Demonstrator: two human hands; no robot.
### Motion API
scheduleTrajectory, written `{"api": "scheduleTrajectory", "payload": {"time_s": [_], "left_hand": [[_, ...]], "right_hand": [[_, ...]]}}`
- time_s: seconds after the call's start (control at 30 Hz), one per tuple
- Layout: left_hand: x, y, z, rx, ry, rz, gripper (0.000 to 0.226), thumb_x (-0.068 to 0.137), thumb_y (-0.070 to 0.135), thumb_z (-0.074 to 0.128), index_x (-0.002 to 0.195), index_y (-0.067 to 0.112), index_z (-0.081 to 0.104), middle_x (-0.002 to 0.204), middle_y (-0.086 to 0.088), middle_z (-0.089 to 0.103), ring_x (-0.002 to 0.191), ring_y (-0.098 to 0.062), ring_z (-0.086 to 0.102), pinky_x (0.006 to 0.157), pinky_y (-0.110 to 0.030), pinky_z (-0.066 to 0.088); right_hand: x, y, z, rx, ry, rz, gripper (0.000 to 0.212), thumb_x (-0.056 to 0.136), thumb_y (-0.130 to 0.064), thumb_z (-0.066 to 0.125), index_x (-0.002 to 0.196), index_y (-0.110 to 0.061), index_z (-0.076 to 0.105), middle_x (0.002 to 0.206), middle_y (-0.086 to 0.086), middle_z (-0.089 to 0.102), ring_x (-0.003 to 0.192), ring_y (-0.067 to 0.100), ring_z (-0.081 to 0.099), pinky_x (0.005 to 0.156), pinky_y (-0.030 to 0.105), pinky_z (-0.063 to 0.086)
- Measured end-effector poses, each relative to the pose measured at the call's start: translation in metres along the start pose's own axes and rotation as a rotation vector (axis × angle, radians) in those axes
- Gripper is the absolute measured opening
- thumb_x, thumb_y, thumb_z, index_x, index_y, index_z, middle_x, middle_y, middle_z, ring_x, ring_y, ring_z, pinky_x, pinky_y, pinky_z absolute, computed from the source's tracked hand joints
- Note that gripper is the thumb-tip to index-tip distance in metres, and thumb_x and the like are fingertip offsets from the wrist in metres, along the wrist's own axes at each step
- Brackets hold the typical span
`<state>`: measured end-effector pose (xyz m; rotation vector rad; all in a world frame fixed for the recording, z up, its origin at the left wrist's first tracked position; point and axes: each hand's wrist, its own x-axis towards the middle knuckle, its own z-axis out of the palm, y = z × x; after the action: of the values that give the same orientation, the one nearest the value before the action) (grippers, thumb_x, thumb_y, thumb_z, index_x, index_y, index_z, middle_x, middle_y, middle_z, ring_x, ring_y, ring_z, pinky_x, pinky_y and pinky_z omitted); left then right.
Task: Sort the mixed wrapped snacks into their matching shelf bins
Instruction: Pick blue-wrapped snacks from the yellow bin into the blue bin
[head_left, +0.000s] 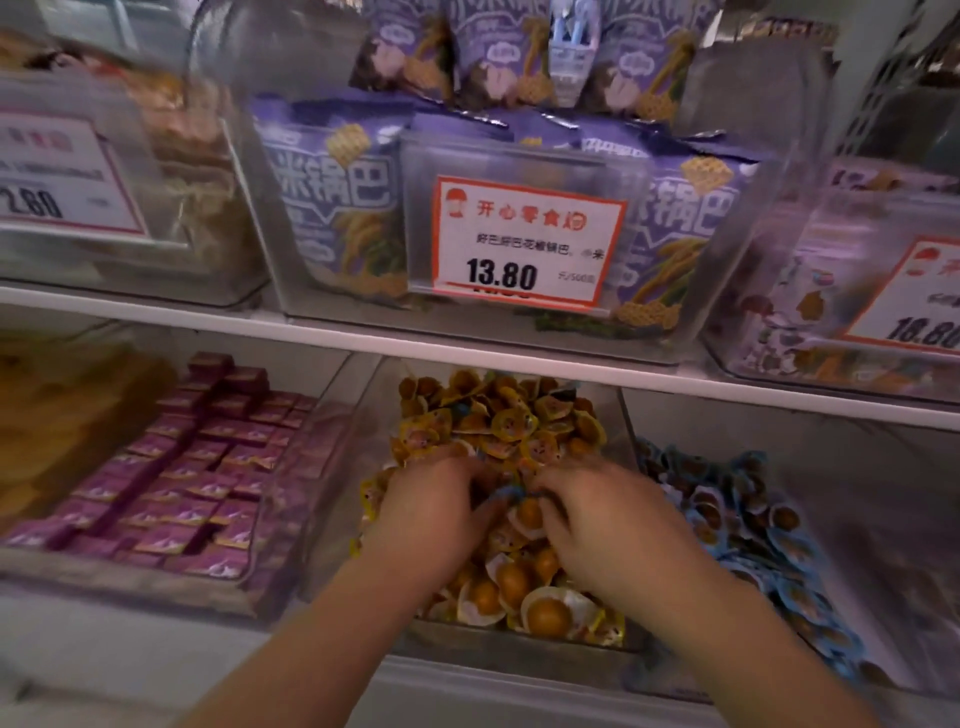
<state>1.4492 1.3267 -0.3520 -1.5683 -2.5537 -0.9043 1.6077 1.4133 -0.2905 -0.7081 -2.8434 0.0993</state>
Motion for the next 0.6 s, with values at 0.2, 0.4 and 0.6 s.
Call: {"api": "scheduleTrajectory", "payload": {"time_s": [0.2, 0.4, 0.6], "left_hand": [[0.015, 0.005, -0.018, -0.376, 0.176, -0.252, 0.016, 0.088, 0.037, 0.070, 0.083, 0.023, 0.065, 0.075, 0.006, 0.068, 0.071, -0.014, 0.065, 0.060, -0.030, 0.050], [0.002, 0.025, -0.025, -1.027, -0.099, -0.208, 0.008, 0.088, 0.019, 0.073, 0.081, 0.015, 0.074, 0.078, -0.003, 0.077, 0.073, -0.011, 0.072, 0.065, -0.018, 0.054], [0.016, 0.009, -0.008, -0.485, 0.032, -0.127, 0.022, 0.101, 0.026, 0.053, 0.098, 0.024, 0.075, 0.098, 0.005, 0.073, 0.093, -0.009, 0.066, 0.084, -0.030, 0.052]], "right_hand": [[0.001, 0.013, -0.005, 0.103, 0.244, 0.064, 0.022, 0.096, -0.029, 0.055, 0.112, -0.027, 0.070, 0.078, -0.003, 0.069, 0.071, 0.019, 0.066, 0.061, 0.035, 0.054], [0.003, 0.013, 0.001, 0.234, 0.126, -0.053, 0.052, 0.095, -0.060, 0.045, 0.143, -0.043, 0.036, 0.136, -0.009, 0.056, 0.111, 0.015, 0.060, 0.085, 0.037, 0.056], [-0.005, 0.032, 0.001, 0.305, 0.322, -0.068, 0.025, 0.095, -0.033, 0.064, 0.119, -0.026, 0.067, 0.111, -0.007, 0.065, 0.101, 0.011, 0.062, 0.085, 0.026, 0.052]]}}
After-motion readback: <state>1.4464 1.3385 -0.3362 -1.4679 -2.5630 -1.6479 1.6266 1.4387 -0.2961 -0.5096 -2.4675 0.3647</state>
